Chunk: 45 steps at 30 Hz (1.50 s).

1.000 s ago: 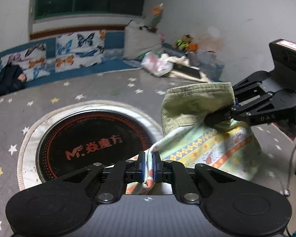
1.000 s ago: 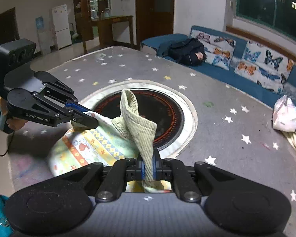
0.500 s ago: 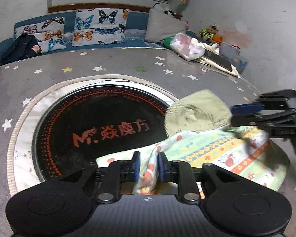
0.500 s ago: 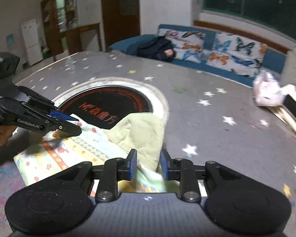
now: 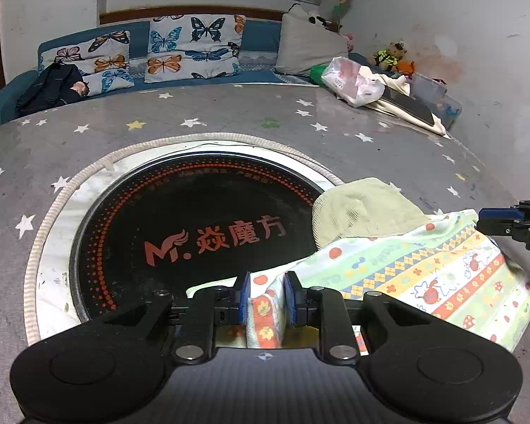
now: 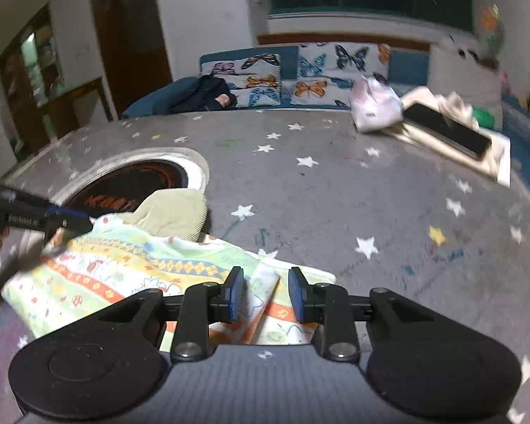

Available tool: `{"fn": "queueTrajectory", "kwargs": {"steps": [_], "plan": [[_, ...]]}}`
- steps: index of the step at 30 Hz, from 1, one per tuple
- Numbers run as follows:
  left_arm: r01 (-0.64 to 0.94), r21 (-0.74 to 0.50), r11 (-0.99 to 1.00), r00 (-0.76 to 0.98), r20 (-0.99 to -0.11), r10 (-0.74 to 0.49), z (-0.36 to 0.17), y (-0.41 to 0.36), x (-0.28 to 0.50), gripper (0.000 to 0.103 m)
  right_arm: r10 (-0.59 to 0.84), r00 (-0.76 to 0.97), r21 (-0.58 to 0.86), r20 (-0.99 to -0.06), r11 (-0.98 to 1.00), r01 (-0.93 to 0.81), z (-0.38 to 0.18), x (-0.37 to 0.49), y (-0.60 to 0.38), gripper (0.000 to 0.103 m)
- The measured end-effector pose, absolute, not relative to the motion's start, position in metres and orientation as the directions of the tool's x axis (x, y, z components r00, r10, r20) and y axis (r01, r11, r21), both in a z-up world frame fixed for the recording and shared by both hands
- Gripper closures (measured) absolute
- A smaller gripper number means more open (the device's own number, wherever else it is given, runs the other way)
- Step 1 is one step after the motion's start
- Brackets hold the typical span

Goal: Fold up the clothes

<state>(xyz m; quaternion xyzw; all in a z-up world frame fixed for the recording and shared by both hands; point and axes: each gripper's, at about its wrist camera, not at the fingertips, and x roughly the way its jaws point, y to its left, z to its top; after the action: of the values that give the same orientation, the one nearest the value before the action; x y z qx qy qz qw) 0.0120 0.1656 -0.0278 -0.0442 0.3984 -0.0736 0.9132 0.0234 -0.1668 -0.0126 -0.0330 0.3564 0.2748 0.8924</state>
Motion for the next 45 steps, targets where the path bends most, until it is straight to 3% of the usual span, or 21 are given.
{"fn": "queueTrajectory", "kwargs": {"steps": [8, 10, 12, 15, 20, 24, 27, 32, 39, 45], "plan": [[0.097, -0.113, 0.989, 0.671, -0.727, -0.148, -0.028, 0.162, 0.013, 0.079, 0.499, 0.572, 0.194, -0.650, 0.838, -0.510, -0.027, 0.030, -0.160, 0.076], [0.095, -0.108, 0.990, 0.671, -0.727, -0.144, -0.028, 0.161, 0.013, 0.079, 0.494, 0.578, 0.190, -0.649, 0.842, -0.506, -0.030, 0.029, -0.157, 0.081], [0.094, -0.107, 0.990, 0.671, -0.727, -0.143, -0.029, 0.161, 0.013, 0.079, 0.479, 0.592, 0.172, -0.648, 0.849, -0.500, -0.030, 0.027, -0.156, 0.094], [0.093, -0.107, 0.990, 0.672, -0.727, -0.142, -0.029, 0.161, 0.013, 0.079, 0.456, 0.625, 0.127, -0.633, 0.858, -0.497, -0.025, 0.021, -0.154, 0.099], [0.092, -0.106, 0.990, 0.673, -0.726, -0.140, -0.029, 0.160, 0.014, 0.078, 0.384, 0.674, 0.015, -0.631, 0.875, -0.484, -0.026, 0.013, -0.144, 0.099], [0.085, -0.103, 0.991, 0.671, -0.729, -0.134, -0.028, 0.160, 0.015, 0.078, 0.357, 0.687, -0.003, -0.633, 0.886, -0.464, -0.031, 0.016, -0.141, 0.092], [0.078, -0.099, 0.992, 0.673, -0.729, -0.126, -0.026, 0.161, 0.015, 0.076, 0.369, 0.687, 0.049, -0.626, 0.898, -0.438, -0.023, 0.018, -0.146, 0.092], [0.047, -0.088, 0.995, 0.695, -0.713, -0.096, -0.017, 0.168, 0.016, 0.075, 0.416, 0.697, 0.004, -0.585, 0.860, -0.510, -0.008, 0.005, -0.127, 0.092], [0.036, -0.062, 0.997, 0.709, -0.702, -0.069, -0.009, 0.168, 0.010, 0.076, 0.487, 0.600, 0.056, -0.635, 0.803, -0.593, -0.023, 0.013, -0.091, 0.092], [0.122, -0.103, 0.987, 0.720, -0.676, -0.159, 0.005, 0.148, 0.001, 0.076, 0.474, 0.596, 0.119, -0.648, 0.836, -0.535, -0.028, 0.029, -0.092, 0.092]]}}
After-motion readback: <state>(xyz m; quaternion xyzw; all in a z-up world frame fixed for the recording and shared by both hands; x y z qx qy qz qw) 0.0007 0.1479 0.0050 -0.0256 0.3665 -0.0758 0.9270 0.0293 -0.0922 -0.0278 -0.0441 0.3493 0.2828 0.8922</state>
